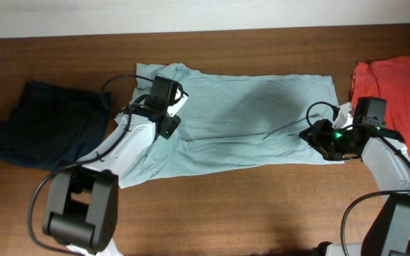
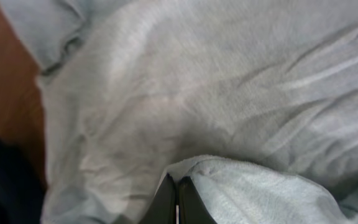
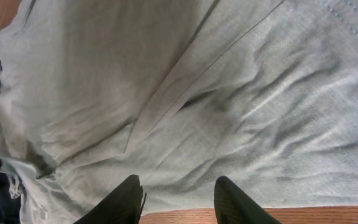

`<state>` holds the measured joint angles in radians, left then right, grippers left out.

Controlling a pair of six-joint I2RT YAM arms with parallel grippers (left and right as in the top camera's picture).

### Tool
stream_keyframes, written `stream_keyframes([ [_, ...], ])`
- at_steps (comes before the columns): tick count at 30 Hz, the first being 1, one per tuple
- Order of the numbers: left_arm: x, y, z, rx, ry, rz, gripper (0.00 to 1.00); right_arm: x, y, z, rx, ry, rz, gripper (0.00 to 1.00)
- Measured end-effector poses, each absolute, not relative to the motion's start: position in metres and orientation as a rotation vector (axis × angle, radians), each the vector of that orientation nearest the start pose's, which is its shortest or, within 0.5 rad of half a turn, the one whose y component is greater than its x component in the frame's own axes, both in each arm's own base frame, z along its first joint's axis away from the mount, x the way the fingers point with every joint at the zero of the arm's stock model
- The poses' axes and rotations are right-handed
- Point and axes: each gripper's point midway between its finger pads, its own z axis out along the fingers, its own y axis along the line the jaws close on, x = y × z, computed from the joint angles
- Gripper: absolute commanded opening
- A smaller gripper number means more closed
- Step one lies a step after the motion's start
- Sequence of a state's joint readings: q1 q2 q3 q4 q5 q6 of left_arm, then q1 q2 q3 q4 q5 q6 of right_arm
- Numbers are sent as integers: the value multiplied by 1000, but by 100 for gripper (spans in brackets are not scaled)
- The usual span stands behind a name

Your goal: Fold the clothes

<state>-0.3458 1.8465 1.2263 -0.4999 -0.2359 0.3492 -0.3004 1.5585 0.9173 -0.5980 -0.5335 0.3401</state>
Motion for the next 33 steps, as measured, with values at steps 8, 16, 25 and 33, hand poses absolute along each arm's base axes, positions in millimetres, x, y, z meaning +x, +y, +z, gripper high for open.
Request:
stream_keyframes([
  [8, 423, -109, 30, 904, 2558, 337, 94, 333, -12, 69, 740, 2628, 754, 43],
  [16, 372, -77, 23, 864, 2816, 460, 67, 332, -11, 69, 743, 2631, 755, 43],
  [25, 371, -73, 23, 768, 2842, 470, 56, 330, -11, 68, 749, 2638, 757, 43],
  [33, 367, -68, 22, 716, 2874, 472, 71, 330, -11, 68, 750, 2640, 758, 43],
])
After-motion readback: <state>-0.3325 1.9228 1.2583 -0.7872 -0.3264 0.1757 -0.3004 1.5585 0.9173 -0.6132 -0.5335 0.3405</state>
